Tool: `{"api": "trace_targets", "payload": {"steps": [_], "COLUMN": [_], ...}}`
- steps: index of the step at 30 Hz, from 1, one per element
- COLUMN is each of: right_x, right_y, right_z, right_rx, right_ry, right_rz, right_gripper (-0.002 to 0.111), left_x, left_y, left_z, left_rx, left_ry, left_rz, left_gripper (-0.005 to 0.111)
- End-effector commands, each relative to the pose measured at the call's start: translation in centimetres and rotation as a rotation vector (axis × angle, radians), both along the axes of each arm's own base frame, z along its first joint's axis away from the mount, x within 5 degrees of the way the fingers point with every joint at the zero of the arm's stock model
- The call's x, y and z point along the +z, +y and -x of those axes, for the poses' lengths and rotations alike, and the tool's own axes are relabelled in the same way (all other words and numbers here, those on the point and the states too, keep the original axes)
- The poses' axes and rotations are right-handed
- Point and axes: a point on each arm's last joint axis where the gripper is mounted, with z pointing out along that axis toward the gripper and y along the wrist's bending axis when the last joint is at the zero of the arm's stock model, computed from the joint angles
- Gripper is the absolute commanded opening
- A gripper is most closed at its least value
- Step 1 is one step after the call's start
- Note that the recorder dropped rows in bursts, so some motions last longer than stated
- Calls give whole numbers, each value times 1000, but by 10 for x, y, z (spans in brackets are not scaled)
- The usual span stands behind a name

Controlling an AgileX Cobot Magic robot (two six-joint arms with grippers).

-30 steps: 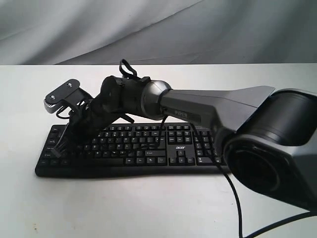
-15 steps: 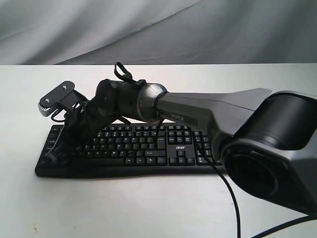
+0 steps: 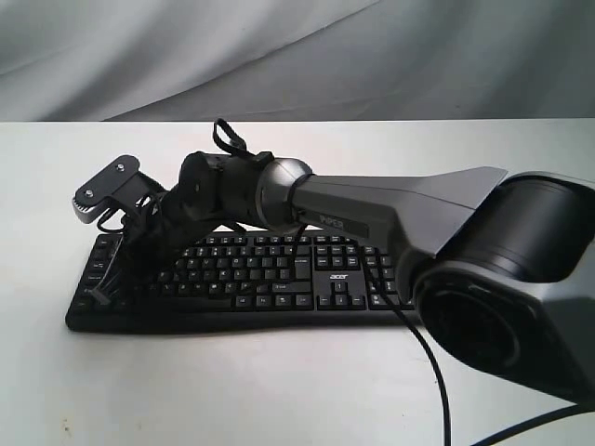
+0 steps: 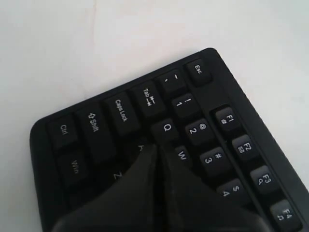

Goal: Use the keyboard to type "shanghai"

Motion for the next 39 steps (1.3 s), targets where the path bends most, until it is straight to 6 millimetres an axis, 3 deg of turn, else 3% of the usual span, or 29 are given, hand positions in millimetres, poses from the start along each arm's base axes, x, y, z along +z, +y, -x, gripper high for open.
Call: {"api": "trace_targets", "payload": {"steps": [1, 7, 39], "right_x": [2, -7, -15], "right_y": [1, 1, 2], "right_z": [0, 0, 3], "right_rx": [10, 10, 31], "right_ry": [-11, 0, -4], "right_rz": [1, 13, 45], "right_gripper": [0, 0, 0], "left_x": [0, 0, 0], "left_y": [-1, -1, -1], "left_z": [0, 0, 0], "left_rx": [-8, -8, -8], "left_ry": [-10, -10, -10], "left_rz": [3, 3, 3], "left_gripper": [0, 0, 0]}}
